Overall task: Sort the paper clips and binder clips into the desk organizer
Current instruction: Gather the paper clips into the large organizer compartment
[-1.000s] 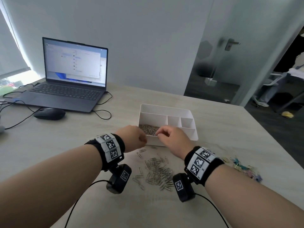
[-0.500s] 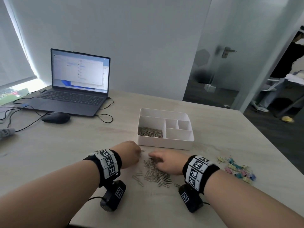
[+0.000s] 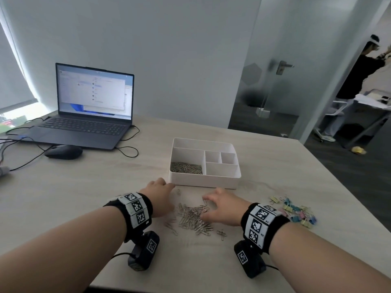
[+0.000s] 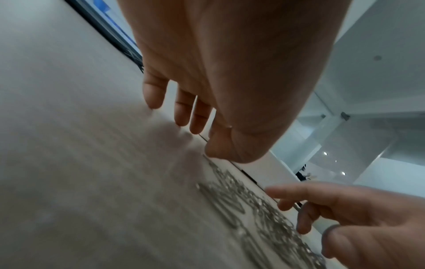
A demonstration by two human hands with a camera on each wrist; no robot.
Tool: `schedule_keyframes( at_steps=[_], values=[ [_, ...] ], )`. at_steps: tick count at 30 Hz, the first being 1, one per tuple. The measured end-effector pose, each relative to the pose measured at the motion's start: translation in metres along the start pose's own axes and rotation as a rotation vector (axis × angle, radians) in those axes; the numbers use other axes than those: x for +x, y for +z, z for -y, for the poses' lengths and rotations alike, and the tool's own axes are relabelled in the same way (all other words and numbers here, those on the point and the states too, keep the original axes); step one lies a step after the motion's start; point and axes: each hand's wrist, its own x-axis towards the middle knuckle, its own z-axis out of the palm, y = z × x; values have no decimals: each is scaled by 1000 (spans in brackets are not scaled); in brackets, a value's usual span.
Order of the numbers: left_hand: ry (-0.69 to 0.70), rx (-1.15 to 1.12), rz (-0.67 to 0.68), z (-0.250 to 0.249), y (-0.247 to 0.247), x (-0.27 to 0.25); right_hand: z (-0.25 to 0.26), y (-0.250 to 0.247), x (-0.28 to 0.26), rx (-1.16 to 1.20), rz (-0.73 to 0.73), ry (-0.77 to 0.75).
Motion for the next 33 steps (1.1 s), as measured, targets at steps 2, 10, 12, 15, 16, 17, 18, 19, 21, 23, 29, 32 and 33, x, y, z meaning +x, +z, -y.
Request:
schedule_keyframes(
  at_steps=[2,10,12,15,16,17,18,19,21,23,29,32,33],
  values=[
    [0,39,24,-11,5,-3,3,6,-2,-59,42,-23],
    [214,31,145,-16,4,-11,2,10,-10,-3,80,-77],
    [192,78,176,-7,-4,-12,-1,7,-9,-18,72,-38],
    [127,124,221,3,-7,-10,-2,6,-8,-42,85,7],
    [118,108,215,0,-7,-10,-1,6,-7,-45,87,13],
    [117,89,195,-2,-6,-10,1,6,-6,-42,85,13],
    [117,75,170,-6,-4,-10,3,6,-4,-33,79,8],
    [120,58,147,-9,-2,-9,6,7,-2,-16,69,-4],
    [137,14,116,-15,2,-9,11,9,1,22,44,-40],
    [157,-19,92,-21,6,-8,17,11,4,33,11,-74],
    [194,-24,30,-30,13,-1,22,16,12,98,-58,-119],
    [201,-8,-1,-32,13,3,20,18,16,134,-73,-122],
    [208,6,-4,-32,13,4,20,18,17,141,-76,-121]
  ],
)
